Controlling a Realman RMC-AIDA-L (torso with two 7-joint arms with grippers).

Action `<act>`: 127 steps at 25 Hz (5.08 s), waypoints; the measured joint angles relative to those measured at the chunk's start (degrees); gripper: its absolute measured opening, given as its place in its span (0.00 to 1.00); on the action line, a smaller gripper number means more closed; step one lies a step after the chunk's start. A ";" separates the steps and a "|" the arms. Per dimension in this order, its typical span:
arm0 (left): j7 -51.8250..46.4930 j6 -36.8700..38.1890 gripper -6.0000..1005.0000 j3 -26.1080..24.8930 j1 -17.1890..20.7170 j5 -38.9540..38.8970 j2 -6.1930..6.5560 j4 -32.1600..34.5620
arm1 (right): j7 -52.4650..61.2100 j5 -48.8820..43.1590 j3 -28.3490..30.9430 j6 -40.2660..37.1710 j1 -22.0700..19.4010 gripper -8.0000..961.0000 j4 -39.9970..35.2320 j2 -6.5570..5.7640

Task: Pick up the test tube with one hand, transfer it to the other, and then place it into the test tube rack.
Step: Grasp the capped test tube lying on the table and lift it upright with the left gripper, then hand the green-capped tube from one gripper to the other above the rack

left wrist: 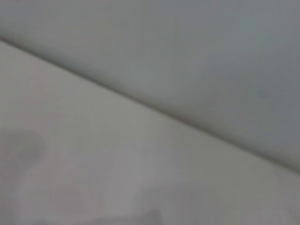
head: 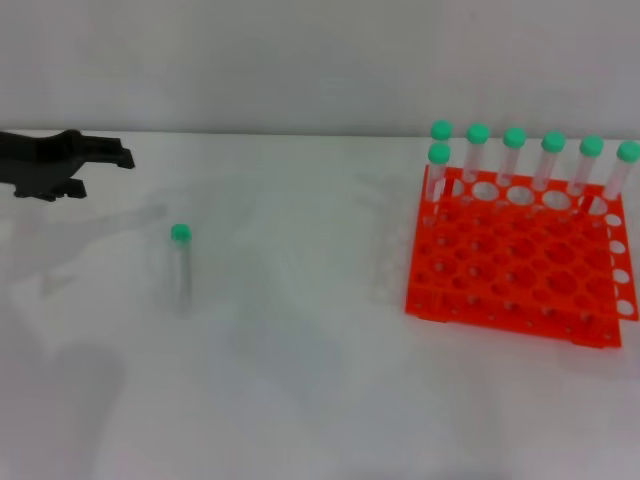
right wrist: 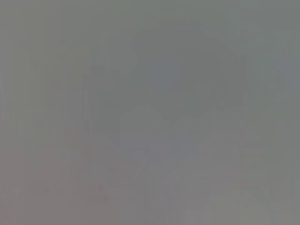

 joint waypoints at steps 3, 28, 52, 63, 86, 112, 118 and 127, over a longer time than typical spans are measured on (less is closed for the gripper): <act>-5.35 0.02 0.85 0.01 -4.68 10.37 0.15 0.16 | 0.00 0.02 0.01 0.14 0.13 0.91 0.00 0.00; -23.52 -3.81 0.83 -0.01 -15.58 38.90 -1.21 15.42 | -1.41 -0.39 -0.46 0.82 1.26 0.91 0.03 0.29; -26.26 -7.37 0.60 -0.01 -12.69 39.30 -4.18 15.65 | -0.98 -0.39 -0.43 2.04 1.27 0.91 -0.16 0.35; -26.30 -7.72 0.58 -0.01 -10.48 36.46 -3.98 15.73 | -1.13 -0.32 -0.43 2.15 1.72 0.91 -0.50 0.44; -28.77 -8.27 0.38 -0.10 -8.67 34.68 -3.13 17.75 | -1.32 -0.37 -0.17 2.11 2.70 0.91 -0.07 0.19; -24.24 -8.39 0.19 -0.08 -6.74 30.45 -2.30 17.89 | -1.41 -0.15 -0.08 1.96 2.68 0.91 -0.08 0.10; -15.63 -8.82 0.19 -0.08 -5.33 20.54 -1.84 17.44 | -1.41 -0.08 -0.08 2.02 2.73 0.91 -0.11 0.10; 13.39 -10.53 0.19 -0.10 0.73 -12.79 -1.26 17.09 | -1.39 -0.03 -0.09 1.77 2.57 0.91 -0.51 0.10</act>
